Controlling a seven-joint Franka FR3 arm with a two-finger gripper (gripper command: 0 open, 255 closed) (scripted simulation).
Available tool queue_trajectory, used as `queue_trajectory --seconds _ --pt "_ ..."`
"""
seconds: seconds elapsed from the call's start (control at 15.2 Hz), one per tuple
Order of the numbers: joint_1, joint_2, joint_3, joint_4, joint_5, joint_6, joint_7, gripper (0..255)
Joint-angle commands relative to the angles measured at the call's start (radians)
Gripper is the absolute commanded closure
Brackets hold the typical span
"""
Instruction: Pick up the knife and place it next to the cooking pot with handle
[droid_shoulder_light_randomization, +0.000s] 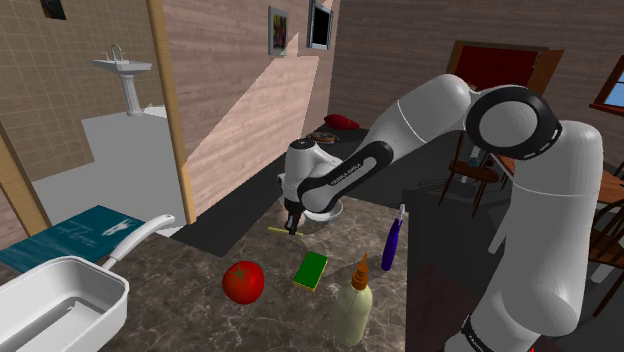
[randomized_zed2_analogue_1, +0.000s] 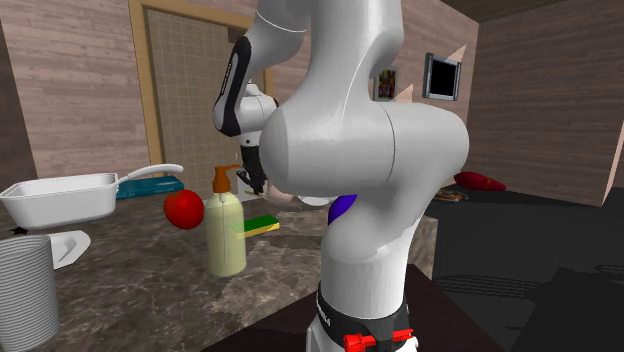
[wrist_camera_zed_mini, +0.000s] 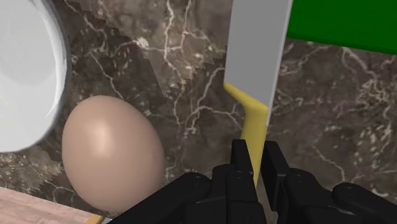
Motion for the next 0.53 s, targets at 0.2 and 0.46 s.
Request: queue_trajectory --seconds 0.2,0.46 --pt "-0.006 -0.047 0.009 0.01 0.025 -0.056 -0.023 255" --pt "-0.009 -0.081 0.015 0.024 0.042 -0.102 -0.039 255"
